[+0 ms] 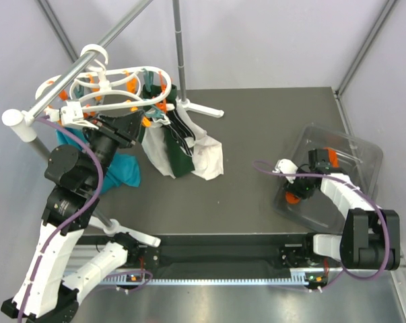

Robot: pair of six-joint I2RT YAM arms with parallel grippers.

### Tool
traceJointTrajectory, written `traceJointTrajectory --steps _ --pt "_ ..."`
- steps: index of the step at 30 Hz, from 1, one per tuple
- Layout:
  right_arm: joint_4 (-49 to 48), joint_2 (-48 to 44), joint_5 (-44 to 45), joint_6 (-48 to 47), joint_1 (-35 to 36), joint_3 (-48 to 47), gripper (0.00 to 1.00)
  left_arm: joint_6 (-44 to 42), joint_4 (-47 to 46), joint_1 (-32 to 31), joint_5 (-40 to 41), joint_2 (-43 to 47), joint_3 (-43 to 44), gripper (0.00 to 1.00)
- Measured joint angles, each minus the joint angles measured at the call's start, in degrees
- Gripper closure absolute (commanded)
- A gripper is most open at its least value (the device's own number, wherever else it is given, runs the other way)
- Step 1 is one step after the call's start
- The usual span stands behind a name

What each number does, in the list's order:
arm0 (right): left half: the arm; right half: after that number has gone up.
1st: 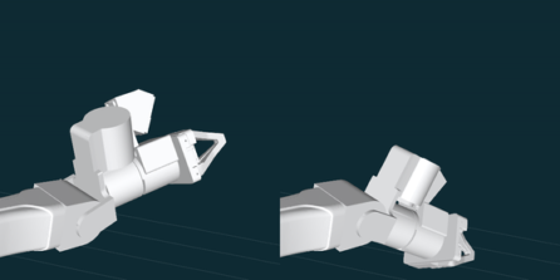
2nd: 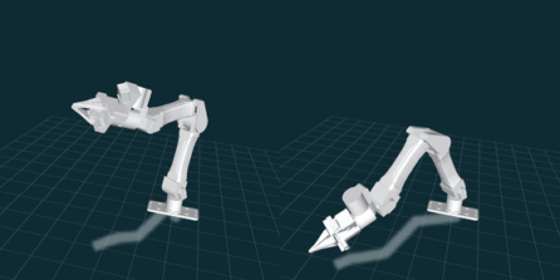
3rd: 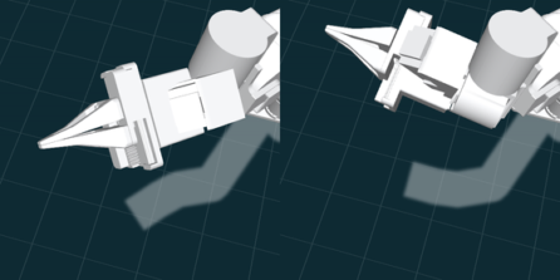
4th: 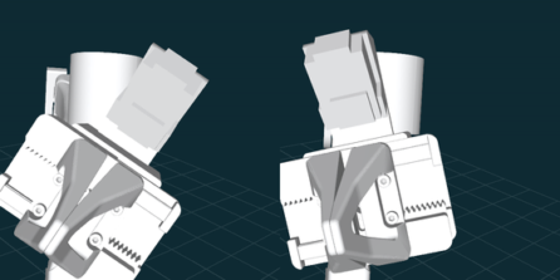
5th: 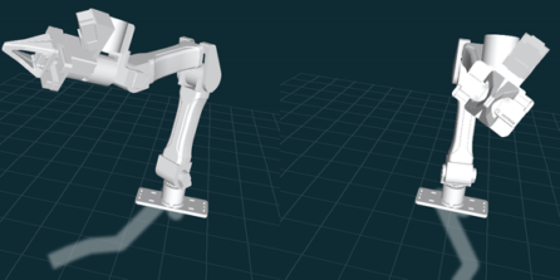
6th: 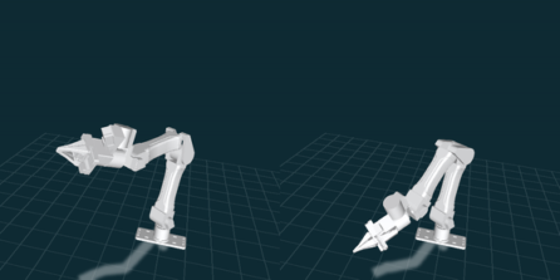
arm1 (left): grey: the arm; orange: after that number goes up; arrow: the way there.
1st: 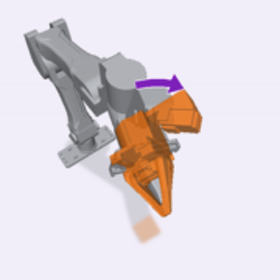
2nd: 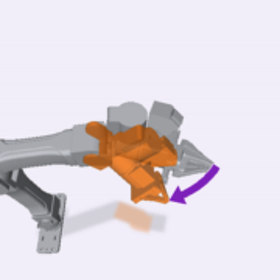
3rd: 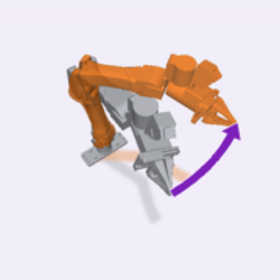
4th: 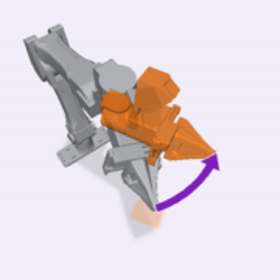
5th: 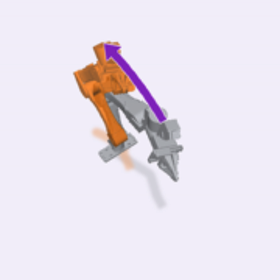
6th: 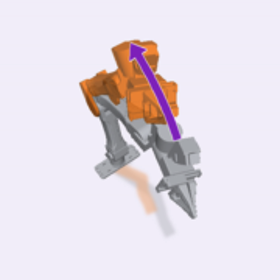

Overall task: Clip the socks to the hanger
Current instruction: Pick up the sock from the bin.

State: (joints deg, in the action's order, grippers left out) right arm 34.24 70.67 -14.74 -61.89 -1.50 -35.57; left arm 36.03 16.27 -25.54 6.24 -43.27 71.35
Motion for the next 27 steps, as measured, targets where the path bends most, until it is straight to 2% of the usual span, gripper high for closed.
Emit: traceJointTrajectory --steps 3,4,6,7,12,18,23,27 --pt "-1.9 0.3 0.0 -0.1 0.0 0.5 0.68 -0.2 0.0 0.0 0.0 0.0 0.0 1.0" --pt "-2.6 0.4 0.0 -0.1 0.0 0.7 0.78 -0.2 0.0 0.0 0.0 0.0 0.0 1.0" --pt "-3.5 0.3 0.0 -0.2 0.0 1.4 0.89 -0.2 0.0 0.0 0.0 0.0 0.0 1.0" --pt "-3.8 0.3 0.0 0.0 0.0 1.6 1.0 -0.2 0.0 0.0 0.0 0.0 0.0 1.0" --pt "-7.2 -3.0 0.6 0.7 0.0 4.6 1.0 -0.2 0.0 0.0 0.0 0.0 0.0 1.0" --pt "-12.1 -11.8 5.0 6.1 0.0 9.4 1.0 -0.1 0.0 0.0 0.0 0.0 0.0 1.0" --pt "-17.5 -20.9 14.0 15.2 0.0 8.8 1.0 0.0 0.0 0.0 0.0 0.0 0.0 1.0" --pt "-17.5 -23.7 21.2 25.9 0.3 2.8 1.0 0.1 0.3 0.0 0.0 0.3 0.0 1.0"
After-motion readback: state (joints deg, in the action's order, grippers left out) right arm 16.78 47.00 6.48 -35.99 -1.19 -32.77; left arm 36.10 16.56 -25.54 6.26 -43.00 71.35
